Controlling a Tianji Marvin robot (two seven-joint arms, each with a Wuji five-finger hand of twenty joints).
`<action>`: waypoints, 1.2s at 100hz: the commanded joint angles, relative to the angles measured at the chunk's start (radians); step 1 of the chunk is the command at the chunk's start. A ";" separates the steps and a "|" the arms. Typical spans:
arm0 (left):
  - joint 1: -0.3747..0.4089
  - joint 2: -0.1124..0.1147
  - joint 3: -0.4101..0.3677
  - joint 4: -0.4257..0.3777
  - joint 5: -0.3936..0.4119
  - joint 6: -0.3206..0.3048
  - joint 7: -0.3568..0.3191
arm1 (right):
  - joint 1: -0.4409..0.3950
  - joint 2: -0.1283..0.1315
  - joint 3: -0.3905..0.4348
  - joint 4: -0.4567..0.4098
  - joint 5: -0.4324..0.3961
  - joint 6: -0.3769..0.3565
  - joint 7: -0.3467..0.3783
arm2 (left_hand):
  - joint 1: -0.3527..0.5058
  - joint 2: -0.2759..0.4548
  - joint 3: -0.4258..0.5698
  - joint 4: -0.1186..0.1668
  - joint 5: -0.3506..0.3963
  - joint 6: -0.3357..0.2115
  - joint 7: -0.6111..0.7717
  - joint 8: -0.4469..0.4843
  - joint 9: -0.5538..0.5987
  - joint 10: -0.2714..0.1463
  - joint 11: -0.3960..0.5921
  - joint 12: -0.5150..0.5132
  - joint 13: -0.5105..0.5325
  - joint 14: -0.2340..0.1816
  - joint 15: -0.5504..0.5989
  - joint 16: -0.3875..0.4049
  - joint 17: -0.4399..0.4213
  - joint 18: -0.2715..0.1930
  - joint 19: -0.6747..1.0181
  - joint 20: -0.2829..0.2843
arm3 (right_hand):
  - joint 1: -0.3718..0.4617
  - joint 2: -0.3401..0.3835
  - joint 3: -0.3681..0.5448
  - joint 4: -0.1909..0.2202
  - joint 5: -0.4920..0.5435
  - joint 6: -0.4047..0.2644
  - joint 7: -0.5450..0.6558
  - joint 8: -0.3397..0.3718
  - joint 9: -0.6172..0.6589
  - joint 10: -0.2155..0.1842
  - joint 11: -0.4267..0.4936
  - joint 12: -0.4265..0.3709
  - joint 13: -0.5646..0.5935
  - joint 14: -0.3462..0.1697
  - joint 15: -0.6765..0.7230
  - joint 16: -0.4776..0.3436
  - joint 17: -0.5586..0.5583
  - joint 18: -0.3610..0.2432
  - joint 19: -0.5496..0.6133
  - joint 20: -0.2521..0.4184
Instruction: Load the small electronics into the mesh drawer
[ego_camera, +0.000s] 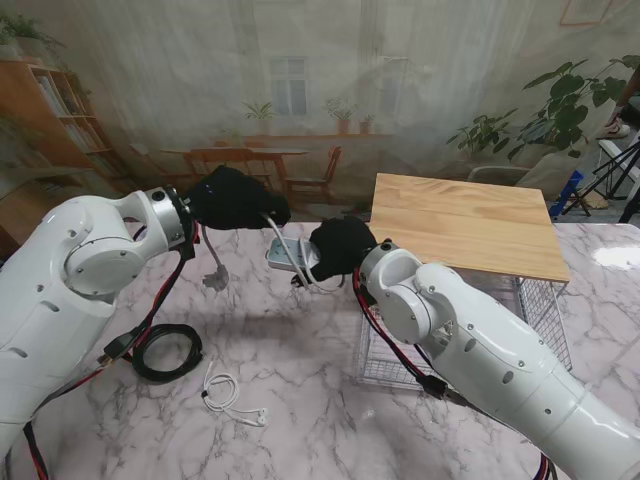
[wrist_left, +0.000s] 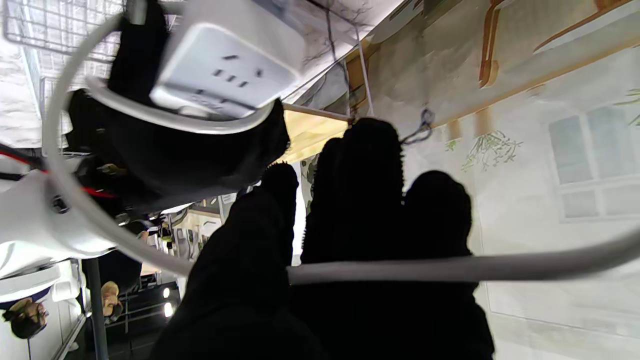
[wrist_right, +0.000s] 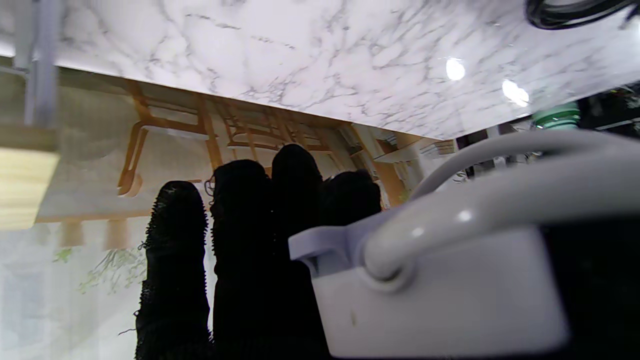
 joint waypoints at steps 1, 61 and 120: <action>-0.030 -0.006 0.011 0.023 0.009 0.015 -0.020 | -0.017 -0.008 -0.008 -0.017 0.011 -0.008 0.001 | 0.083 0.038 0.001 0.003 0.025 -0.078 0.010 0.025 0.034 0.055 0.037 0.015 0.023 0.039 0.050 0.015 -0.004 -0.021 0.045 0.027 | 0.216 0.281 0.295 0.024 0.155 -0.116 0.100 0.010 0.034 -0.118 0.074 0.017 0.008 -0.019 0.057 0.029 -0.002 0.010 0.019 0.004; -0.210 -0.012 0.246 0.210 -0.065 0.141 -0.101 | -0.068 -0.021 0.017 -0.078 0.140 -0.062 -0.014 | 0.082 0.053 -0.033 0.006 0.019 -0.112 0.001 0.021 0.027 0.036 0.075 0.063 0.012 0.002 0.120 0.051 -0.022 -0.019 0.072 0.051 | 0.214 0.281 0.296 0.023 0.155 -0.118 0.101 0.010 0.033 -0.121 0.074 0.019 0.007 -0.023 0.057 0.029 -0.002 0.010 0.020 0.002; -0.283 -0.017 0.401 0.318 -0.165 0.184 -0.140 | -0.139 -0.038 0.092 -0.151 0.266 -0.029 -0.053 | 0.058 0.073 -0.051 0.000 0.013 -0.181 -0.002 0.003 0.021 0.008 0.123 0.126 0.003 0.002 0.249 0.097 -0.050 0.013 0.135 0.089 | 0.222 0.280 0.294 0.020 0.153 -0.104 0.103 0.009 0.029 -0.118 0.083 0.021 0.006 -0.019 0.062 0.032 -0.001 0.012 0.019 0.000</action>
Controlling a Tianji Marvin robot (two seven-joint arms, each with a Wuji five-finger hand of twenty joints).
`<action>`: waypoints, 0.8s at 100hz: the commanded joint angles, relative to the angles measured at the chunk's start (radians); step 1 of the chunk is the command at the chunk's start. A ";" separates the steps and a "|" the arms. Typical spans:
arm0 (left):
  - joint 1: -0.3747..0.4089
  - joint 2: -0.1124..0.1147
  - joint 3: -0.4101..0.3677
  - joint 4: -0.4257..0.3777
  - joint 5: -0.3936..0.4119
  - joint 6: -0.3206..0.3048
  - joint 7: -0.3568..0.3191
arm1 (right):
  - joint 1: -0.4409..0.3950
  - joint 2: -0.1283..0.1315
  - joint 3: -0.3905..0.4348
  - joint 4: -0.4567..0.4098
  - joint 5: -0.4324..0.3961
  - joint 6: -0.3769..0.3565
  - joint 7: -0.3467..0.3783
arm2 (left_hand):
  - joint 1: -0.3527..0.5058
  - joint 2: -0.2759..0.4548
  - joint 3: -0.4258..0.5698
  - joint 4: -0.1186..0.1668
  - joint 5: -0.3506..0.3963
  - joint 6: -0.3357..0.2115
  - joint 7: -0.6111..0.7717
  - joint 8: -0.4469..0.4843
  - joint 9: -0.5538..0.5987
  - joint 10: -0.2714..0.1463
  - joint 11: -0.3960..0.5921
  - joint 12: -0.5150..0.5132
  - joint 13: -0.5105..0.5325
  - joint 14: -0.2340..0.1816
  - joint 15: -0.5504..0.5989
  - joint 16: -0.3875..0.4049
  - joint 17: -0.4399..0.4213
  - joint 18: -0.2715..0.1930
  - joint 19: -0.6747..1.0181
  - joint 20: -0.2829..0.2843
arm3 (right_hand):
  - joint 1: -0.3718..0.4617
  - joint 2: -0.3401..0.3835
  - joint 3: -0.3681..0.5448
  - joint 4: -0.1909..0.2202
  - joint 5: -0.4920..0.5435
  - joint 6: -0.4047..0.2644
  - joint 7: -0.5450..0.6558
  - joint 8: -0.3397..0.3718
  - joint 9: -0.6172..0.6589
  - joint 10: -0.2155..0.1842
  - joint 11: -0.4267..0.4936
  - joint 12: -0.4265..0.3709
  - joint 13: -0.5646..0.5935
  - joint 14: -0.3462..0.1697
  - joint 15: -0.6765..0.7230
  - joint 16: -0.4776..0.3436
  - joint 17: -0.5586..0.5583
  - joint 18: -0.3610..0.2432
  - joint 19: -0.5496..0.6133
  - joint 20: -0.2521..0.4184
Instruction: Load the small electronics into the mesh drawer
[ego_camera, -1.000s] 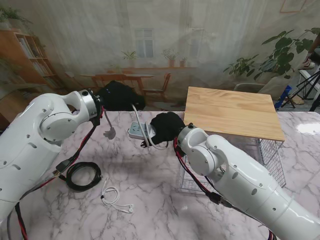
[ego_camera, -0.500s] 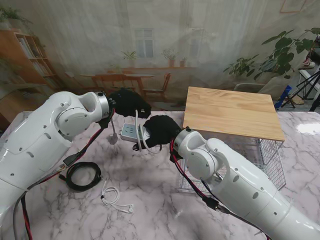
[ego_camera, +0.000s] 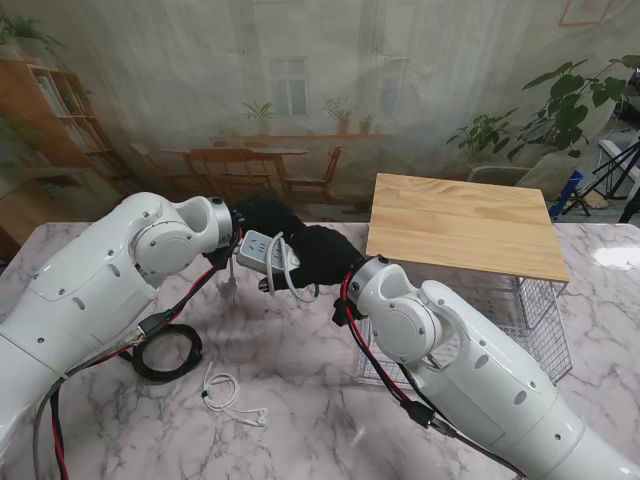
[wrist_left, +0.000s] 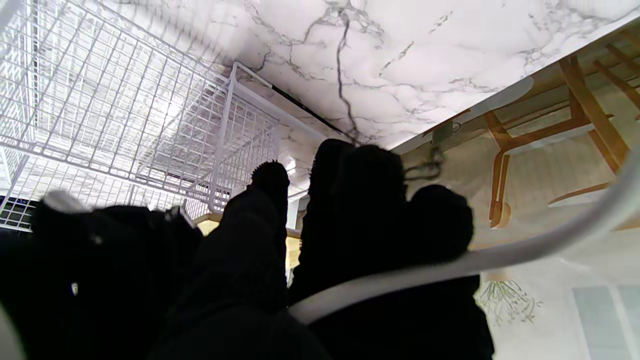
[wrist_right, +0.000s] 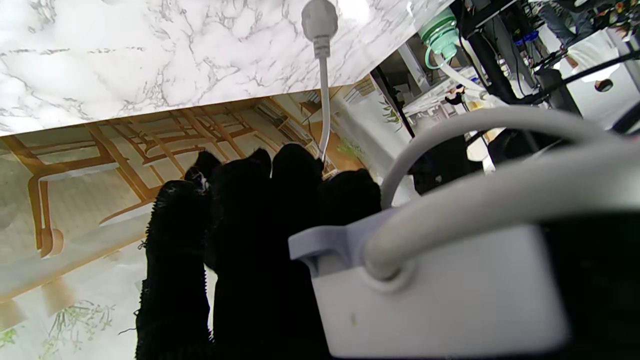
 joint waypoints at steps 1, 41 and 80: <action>-0.003 0.000 0.004 0.011 -0.006 0.004 -0.034 | -0.010 -0.005 0.012 -0.018 -0.012 0.004 -0.014 | 0.060 0.060 0.003 0.000 0.011 -0.116 0.011 -0.004 0.020 0.023 0.036 0.022 0.003 0.009 0.056 0.012 -0.022 0.013 0.072 0.028 | 0.222 0.279 0.294 0.020 0.153 -0.104 0.103 0.009 0.029 -0.118 0.083 0.021 0.005 -0.019 0.062 0.032 -0.001 0.012 0.019 0.000; 0.008 0.005 0.019 0.023 -0.004 -0.016 -0.039 | -0.044 -0.032 0.043 -0.054 0.067 0.054 -0.092 | 0.059 0.058 0.004 0.002 0.009 -0.113 -0.010 -0.055 0.010 0.006 0.036 0.034 -0.016 0.034 0.065 0.021 -0.046 0.045 0.085 0.032 | 0.232 0.287 0.283 0.015 0.146 -0.095 0.102 0.009 0.018 -0.116 0.089 0.022 0.003 -0.018 0.063 0.033 -0.006 0.013 0.016 -0.001; 0.034 0.017 0.009 0.008 0.067 -0.081 -0.025 | -0.088 -0.052 0.114 -0.075 0.082 0.088 -0.189 | 0.064 0.061 0.007 0.004 0.008 -0.107 0.008 -0.049 0.015 0.001 0.041 0.050 -0.017 0.033 0.076 0.029 -0.048 0.052 0.086 0.031 | 0.242 0.299 0.267 0.010 0.134 -0.085 0.103 0.012 0.003 -0.113 0.100 0.022 -0.006 -0.022 0.063 0.035 -0.014 0.011 0.013 -0.001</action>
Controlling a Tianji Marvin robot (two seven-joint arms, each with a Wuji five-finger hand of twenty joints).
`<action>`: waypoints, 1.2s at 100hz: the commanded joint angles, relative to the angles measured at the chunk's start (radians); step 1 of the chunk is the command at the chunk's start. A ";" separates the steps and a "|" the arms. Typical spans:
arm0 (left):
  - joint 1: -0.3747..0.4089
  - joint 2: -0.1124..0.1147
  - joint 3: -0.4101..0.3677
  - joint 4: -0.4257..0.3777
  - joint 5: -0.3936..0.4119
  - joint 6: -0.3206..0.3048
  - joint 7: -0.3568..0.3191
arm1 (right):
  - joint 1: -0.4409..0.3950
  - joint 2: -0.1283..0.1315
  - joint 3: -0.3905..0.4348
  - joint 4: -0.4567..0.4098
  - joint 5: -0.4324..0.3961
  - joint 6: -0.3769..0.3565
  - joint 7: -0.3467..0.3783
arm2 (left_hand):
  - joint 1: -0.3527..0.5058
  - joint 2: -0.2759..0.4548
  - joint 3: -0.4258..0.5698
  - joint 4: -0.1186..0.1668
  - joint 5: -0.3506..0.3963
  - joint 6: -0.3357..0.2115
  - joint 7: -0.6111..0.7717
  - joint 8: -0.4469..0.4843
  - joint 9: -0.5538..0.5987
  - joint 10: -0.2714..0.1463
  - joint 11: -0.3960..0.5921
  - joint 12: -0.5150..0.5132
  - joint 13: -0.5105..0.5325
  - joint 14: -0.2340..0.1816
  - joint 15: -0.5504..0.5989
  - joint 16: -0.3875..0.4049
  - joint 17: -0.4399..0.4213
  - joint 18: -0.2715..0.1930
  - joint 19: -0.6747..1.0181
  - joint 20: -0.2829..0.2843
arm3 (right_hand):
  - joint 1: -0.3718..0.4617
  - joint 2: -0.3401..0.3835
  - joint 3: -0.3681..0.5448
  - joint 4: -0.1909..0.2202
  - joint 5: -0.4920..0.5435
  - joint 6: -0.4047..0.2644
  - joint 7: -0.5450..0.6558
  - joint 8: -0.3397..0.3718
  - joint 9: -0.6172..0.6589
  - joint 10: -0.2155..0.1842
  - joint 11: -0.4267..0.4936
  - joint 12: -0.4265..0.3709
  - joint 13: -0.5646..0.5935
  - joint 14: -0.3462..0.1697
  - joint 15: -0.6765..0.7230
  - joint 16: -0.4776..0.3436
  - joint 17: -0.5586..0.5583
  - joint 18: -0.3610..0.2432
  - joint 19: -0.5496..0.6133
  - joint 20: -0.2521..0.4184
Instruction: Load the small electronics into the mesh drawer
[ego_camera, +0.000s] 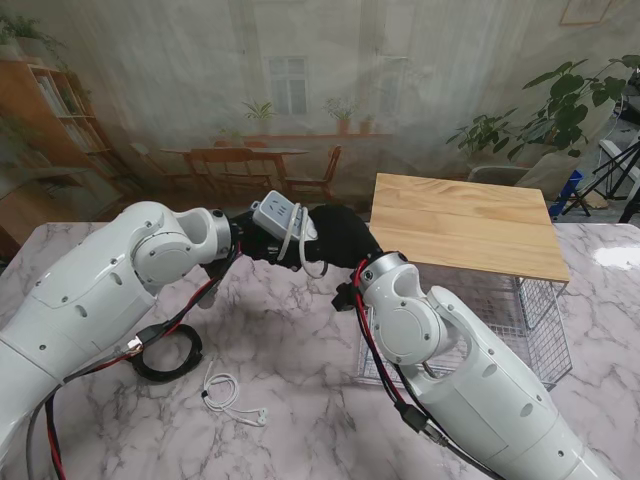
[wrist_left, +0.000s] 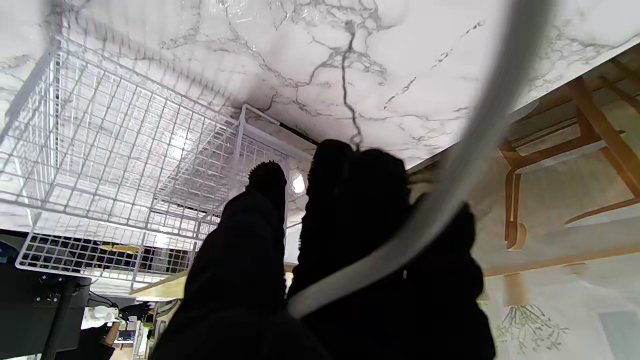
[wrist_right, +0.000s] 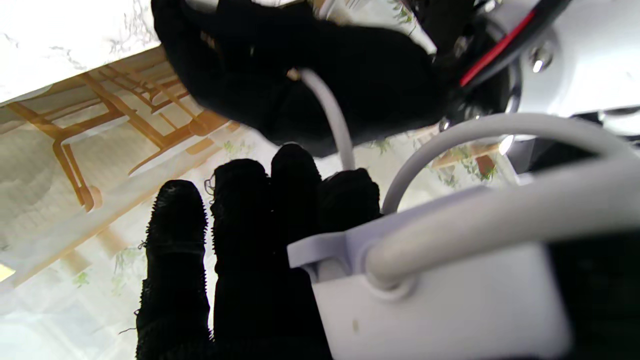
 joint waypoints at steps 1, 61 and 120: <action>0.013 0.010 0.004 -0.002 0.022 -0.021 -0.017 | -0.003 -0.005 0.023 -0.017 0.002 0.013 -0.023 | 0.065 0.051 0.018 0.004 0.010 -0.086 0.024 0.005 0.016 0.011 0.041 0.024 0.010 0.015 0.053 0.015 -0.002 0.020 0.059 0.018 | 0.241 0.299 0.267 0.010 0.131 -0.094 0.103 0.012 0.004 -0.121 0.092 0.020 -0.005 -0.022 0.063 0.032 -0.014 0.010 0.013 -0.001; 0.195 0.011 -0.212 -0.063 0.125 -0.095 0.106 | -0.023 0.007 0.100 -0.029 -0.089 0.027 -0.049 | 0.069 0.069 0.009 -0.005 -0.098 0.106 -0.084 -0.079 -0.091 0.005 -0.307 -0.438 -0.100 0.051 -0.547 -0.258 -0.097 0.003 -0.280 -0.145 | 0.244 0.303 0.256 0.010 0.123 -0.094 0.108 0.013 -0.001 -0.124 0.096 0.014 -0.010 -0.024 0.065 0.035 -0.018 0.007 0.011 -0.001; 0.235 0.024 -0.244 -0.095 0.151 -0.157 0.079 | -0.027 -0.001 0.151 -0.023 -0.103 0.065 -0.098 | 0.085 0.073 0.016 -0.004 -0.054 0.065 -0.005 -0.090 -0.058 0.012 -0.258 -0.416 -0.086 0.057 -0.506 -0.251 -0.085 0.002 -0.254 -0.146 | 0.250 0.309 0.245 0.009 0.117 -0.090 0.109 0.011 -0.011 -0.119 0.101 0.014 -0.020 -0.022 0.066 0.038 -0.027 0.006 0.007 -0.001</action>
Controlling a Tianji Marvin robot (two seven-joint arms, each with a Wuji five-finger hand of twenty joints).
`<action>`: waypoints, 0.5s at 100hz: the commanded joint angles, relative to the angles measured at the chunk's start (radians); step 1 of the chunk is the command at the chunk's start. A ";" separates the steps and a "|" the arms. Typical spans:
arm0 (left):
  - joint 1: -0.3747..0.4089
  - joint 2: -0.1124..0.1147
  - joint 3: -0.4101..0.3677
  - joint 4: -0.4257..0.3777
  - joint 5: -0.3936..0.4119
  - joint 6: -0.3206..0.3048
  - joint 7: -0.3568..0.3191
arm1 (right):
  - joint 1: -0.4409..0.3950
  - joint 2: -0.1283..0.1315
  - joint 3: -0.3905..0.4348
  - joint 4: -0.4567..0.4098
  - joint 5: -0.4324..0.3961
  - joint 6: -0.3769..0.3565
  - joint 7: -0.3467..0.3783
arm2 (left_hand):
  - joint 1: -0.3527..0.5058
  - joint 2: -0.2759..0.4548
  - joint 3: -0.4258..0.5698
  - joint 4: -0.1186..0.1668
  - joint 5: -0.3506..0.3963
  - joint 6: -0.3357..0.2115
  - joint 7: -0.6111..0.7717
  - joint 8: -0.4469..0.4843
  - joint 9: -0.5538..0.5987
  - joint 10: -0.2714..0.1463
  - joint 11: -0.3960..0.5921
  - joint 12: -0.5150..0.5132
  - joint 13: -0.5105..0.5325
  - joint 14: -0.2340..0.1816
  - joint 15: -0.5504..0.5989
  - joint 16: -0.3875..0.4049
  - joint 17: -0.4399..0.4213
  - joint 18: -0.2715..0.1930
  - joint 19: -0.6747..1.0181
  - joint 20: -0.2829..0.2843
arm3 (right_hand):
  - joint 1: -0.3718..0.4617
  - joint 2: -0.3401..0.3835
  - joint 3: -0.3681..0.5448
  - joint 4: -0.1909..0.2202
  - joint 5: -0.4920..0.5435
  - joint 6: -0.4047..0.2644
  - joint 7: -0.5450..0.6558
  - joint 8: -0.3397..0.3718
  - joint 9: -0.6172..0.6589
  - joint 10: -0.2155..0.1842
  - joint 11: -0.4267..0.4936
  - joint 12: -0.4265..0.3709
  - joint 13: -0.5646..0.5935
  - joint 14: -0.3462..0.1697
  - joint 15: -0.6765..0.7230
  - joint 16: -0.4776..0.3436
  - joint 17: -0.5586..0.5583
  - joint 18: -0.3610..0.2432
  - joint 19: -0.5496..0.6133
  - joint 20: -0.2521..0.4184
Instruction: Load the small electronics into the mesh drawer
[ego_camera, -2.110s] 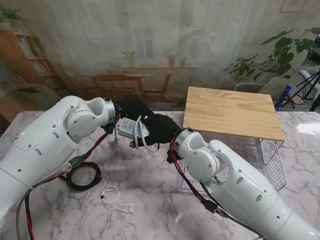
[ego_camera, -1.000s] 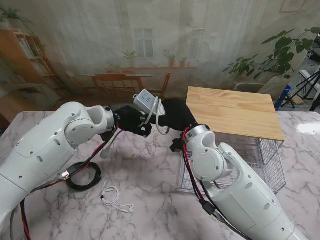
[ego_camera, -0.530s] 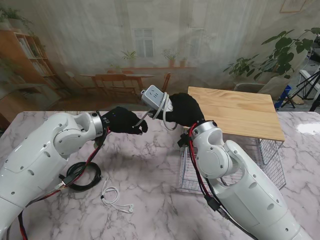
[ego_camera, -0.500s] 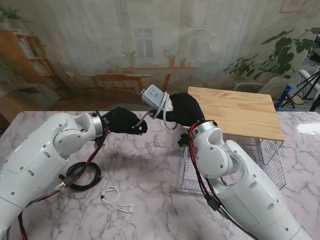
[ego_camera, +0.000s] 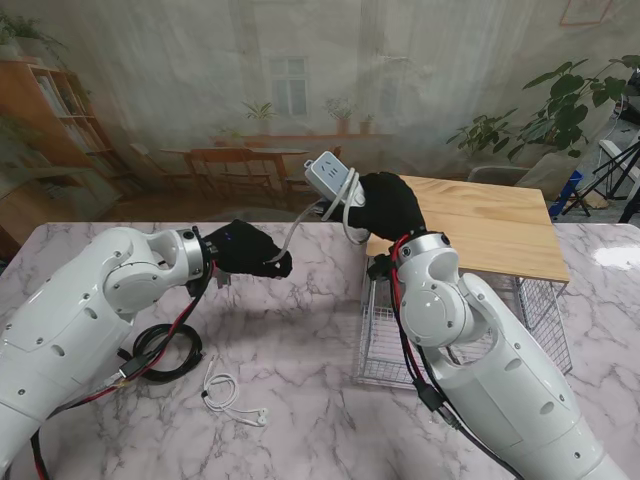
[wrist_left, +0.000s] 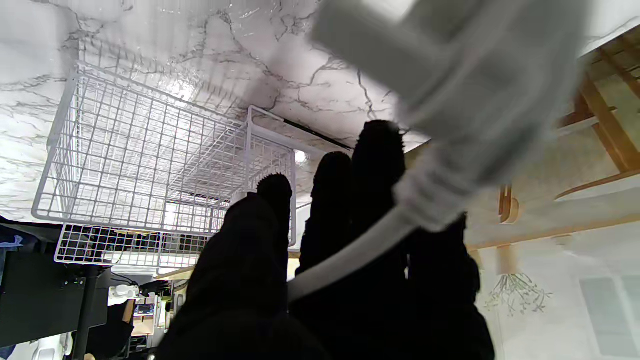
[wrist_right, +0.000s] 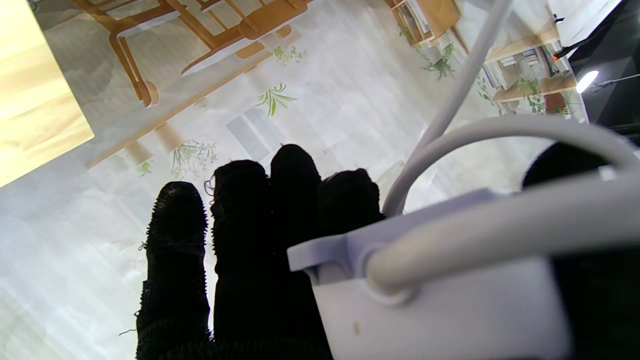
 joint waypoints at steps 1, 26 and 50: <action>0.023 0.010 -0.012 -0.006 0.009 -0.016 -0.018 | 0.005 0.004 0.013 -0.001 -0.019 0.007 -0.012 | 0.082 0.045 0.014 -0.005 0.031 0.012 -0.006 -0.010 0.013 0.009 0.011 0.010 0.014 0.012 0.023 0.003 -0.007 -0.008 0.017 -0.009 | 0.251 0.309 0.245 0.009 0.117 -0.094 0.109 0.011 -0.010 -0.123 0.096 0.014 -0.019 -0.022 0.065 0.030 -0.016 0.005 0.008 -0.001; 0.119 0.010 -0.114 -0.151 0.084 -0.160 0.045 | 0.050 0.017 -0.028 0.060 -0.102 0.007 0.014 | 0.075 0.046 0.008 -0.002 0.026 -0.020 -0.004 0.003 0.012 -0.017 0.041 0.045 0.003 -0.001 0.048 0.025 -0.016 -0.020 0.030 0.004 | 0.250 0.310 0.244 0.010 0.116 -0.094 0.110 0.010 -0.007 -0.123 0.096 0.012 -0.018 -0.024 0.072 0.033 -0.012 0.007 0.012 0.002; 0.189 0.014 -0.199 -0.264 0.091 -0.230 0.031 | 0.112 0.020 -0.078 0.149 -0.145 0.040 0.033 | 0.081 0.033 0.013 0.000 0.055 -0.053 0.017 0.030 0.056 0.006 0.143 0.181 0.059 0.006 0.245 0.153 0.041 -0.015 0.137 0.066 | 0.252 0.308 0.244 0.011 0.115 -0.091 0.112 0.010 -0.006 -0.118 0.097 0.012 -0.018 -0.021 0.074 0.035 -0.016 0.007 0.013 0.003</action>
